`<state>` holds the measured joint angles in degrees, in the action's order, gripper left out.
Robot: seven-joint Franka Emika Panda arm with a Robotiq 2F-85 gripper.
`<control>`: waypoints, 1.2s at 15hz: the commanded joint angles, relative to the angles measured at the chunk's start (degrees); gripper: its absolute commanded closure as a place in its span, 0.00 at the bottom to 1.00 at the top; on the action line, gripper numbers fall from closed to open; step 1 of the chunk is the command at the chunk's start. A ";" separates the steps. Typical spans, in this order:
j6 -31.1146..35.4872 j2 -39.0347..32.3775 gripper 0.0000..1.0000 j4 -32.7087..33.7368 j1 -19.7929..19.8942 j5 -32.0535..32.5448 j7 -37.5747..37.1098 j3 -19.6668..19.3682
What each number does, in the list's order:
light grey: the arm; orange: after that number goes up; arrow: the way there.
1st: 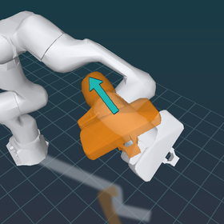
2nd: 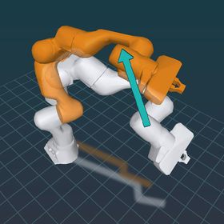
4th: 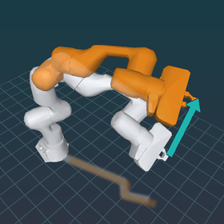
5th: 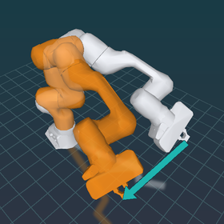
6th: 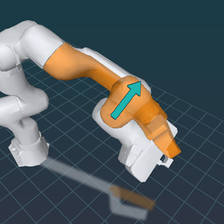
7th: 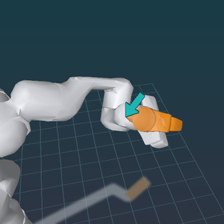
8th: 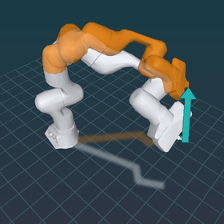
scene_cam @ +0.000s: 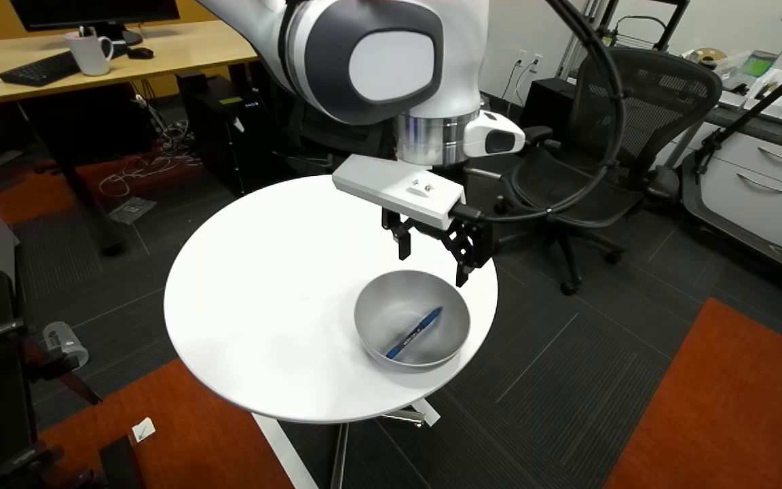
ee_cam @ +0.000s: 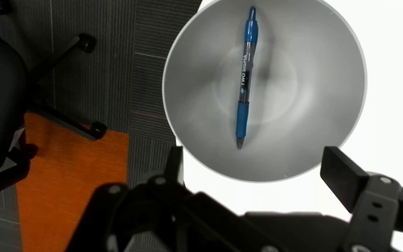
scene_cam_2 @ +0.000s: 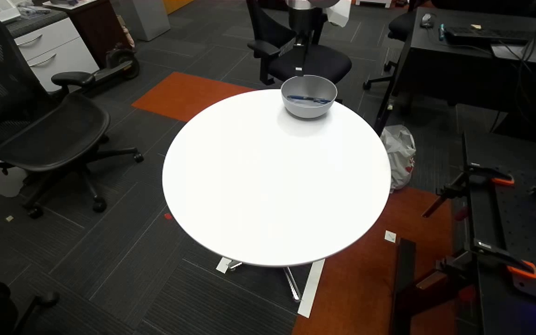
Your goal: Put the pen on the table, put it in the bowl then place it back on the table
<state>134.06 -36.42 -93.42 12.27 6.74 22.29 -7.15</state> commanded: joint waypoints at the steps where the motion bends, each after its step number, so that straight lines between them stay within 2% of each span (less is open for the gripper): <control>1: 0.77 0.21 0.00 -0.92 1.19 0.55 1.03 1.27; 18: 0.52 -6.59 0.00 1.64 3.33 -0.07 1.33 2.70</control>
<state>134.23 -41.74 -93.35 14.63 6.72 22.30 -5.40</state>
